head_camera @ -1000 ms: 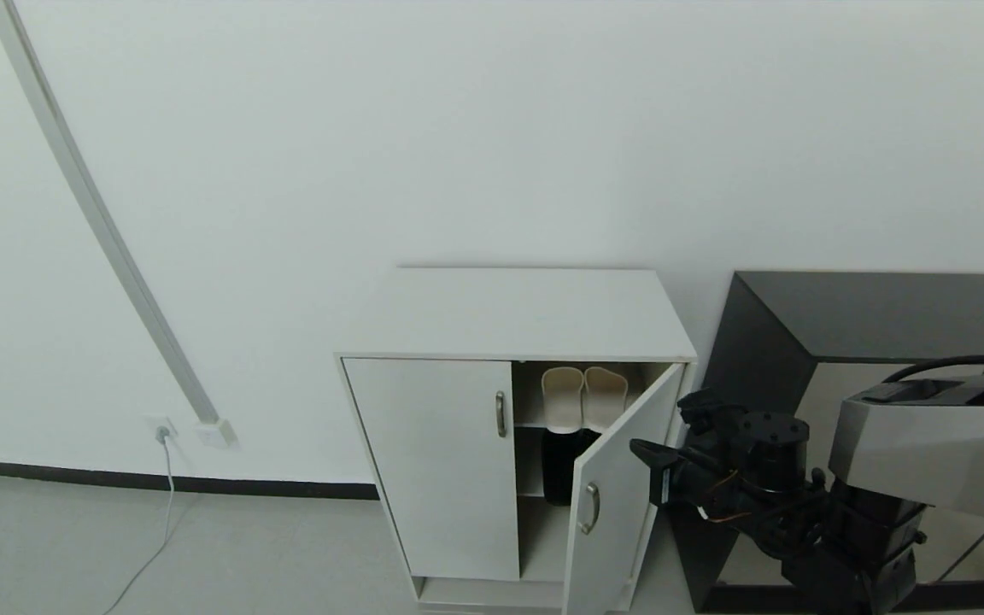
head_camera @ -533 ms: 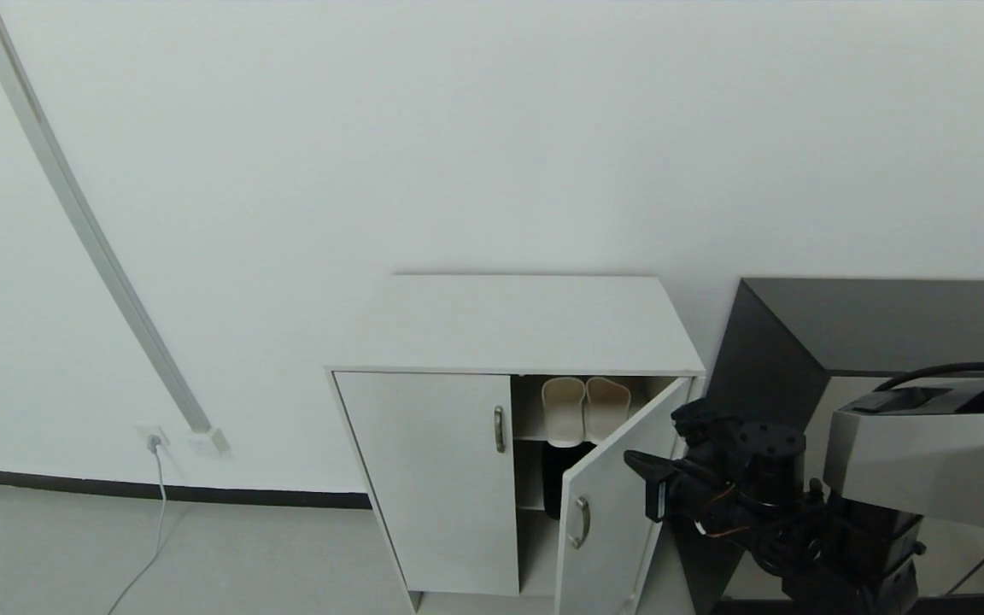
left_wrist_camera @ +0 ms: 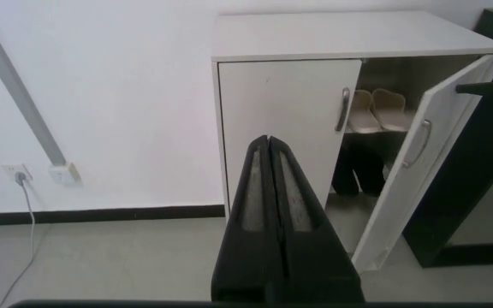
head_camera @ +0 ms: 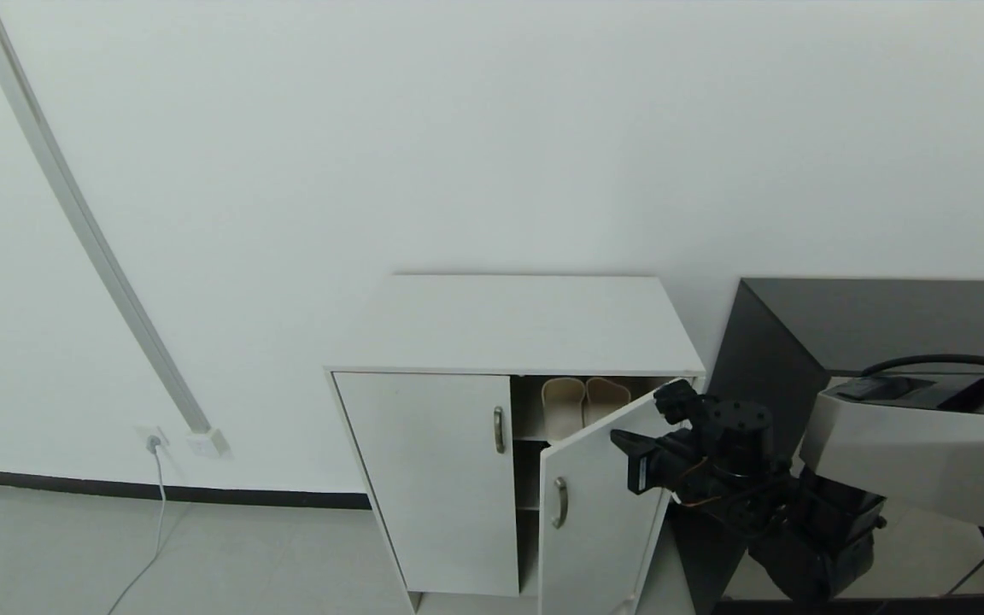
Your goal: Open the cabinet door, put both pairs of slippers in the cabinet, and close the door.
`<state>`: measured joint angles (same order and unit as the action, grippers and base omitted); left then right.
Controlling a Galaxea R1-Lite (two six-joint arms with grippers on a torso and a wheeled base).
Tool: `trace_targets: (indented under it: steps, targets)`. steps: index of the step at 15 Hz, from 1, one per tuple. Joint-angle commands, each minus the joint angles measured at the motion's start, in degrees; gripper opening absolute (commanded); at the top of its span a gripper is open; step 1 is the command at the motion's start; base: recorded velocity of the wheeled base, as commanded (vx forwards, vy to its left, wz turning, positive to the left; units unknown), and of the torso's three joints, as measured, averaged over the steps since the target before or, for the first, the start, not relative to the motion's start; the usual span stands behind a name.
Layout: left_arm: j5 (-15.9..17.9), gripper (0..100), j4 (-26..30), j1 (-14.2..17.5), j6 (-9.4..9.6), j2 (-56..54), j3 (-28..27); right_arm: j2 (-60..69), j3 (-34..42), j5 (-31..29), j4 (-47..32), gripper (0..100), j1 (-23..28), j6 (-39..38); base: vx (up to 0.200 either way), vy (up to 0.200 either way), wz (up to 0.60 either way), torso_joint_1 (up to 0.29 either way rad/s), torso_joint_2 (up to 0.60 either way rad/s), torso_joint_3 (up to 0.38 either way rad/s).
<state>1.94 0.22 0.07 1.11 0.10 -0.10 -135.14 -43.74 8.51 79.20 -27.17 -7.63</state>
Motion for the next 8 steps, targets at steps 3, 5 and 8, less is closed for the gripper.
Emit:
trace_targets:
  steps: [3,5,8]
  targets:
    - [0.0,0,0.0,0.0,-0.05,0.0,0.0,-2.3,-7.5,-0.1,-3.4,0,0.2,-0.1,0.0,0.0,0.0,0.0,0.0,0.0]
    - [0.0,0,0.0,0.0,-0.05,0.0,0.0,-3.4,-10.3,-0.2,-4.9,0,0.6,-0.1,0.0,0.0,0.0,0.0,0.0,0.0]
    - [0.0,0,0.0,0.0,-0.05,0.0,0.0,-4.2,-13.1,-0.2,-6.3,0,2.2,-0.1,0.0,0.0,0.0,0.0,0.0,0.0]
